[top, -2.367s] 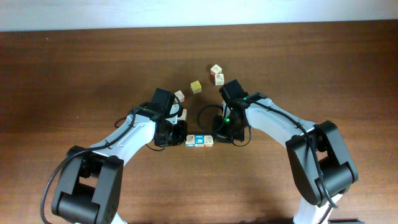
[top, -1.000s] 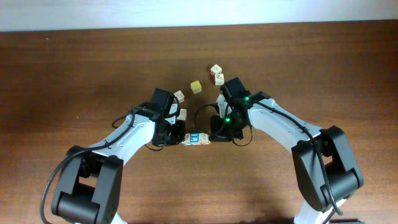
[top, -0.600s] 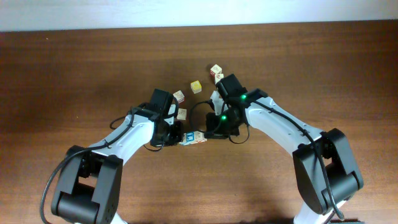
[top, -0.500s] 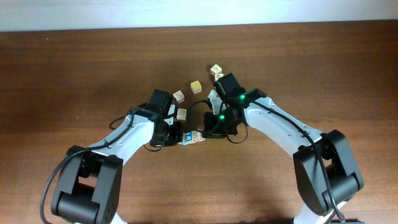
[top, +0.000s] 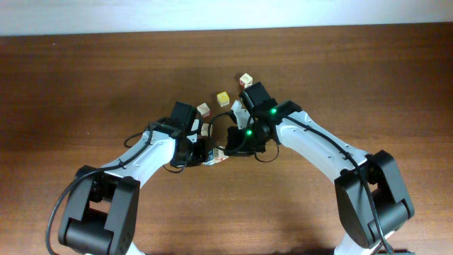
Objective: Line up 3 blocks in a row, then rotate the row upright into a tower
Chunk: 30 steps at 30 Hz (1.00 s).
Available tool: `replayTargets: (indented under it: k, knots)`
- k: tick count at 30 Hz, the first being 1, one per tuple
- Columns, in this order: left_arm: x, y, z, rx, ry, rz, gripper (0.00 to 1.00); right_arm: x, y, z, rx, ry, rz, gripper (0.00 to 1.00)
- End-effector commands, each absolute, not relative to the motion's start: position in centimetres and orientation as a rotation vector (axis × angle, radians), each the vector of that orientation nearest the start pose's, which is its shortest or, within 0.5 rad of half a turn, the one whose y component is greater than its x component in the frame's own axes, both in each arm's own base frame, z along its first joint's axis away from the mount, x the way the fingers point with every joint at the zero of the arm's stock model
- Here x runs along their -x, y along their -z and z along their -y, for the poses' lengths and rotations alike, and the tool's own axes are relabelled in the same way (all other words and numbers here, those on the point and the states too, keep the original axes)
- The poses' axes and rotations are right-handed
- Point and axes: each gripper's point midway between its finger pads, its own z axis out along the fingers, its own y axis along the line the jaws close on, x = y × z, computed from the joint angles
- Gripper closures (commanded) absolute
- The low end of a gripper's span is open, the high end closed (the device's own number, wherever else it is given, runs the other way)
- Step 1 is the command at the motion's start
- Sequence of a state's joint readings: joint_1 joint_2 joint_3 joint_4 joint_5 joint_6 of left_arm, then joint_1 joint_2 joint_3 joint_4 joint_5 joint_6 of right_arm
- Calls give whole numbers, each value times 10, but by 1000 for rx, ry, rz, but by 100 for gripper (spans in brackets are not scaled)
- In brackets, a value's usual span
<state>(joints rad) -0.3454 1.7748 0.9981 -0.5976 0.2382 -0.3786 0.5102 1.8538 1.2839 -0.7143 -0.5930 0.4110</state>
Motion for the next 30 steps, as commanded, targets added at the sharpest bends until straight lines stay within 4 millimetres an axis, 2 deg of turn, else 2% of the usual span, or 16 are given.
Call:
replayTargets:
  k: [1, 10, 17, 25, 30]
  knots:
    - [-300, -18, 175, -40, 608, -2991, 100, -288, -82, -292, 374, -1020, -2949, 96]
    - [-300, -18, 175, -40, 607, -2994, 100, -287, -81, -294, 382, -1015, -2952, 96]
    - [-300, -18, 175, -40, 607, -2994, 100, -289, -78, -291, 338, -982, -2965, 96]
    - [-300, -18, 174, -38, 607, -2994, 100, -295, -75, -287, 206, -923, -2991, 96]
    - [-302, -18, 170, -18, 606, -2993, 100, -297, -73, -288, 203, -921, -2985, 96]
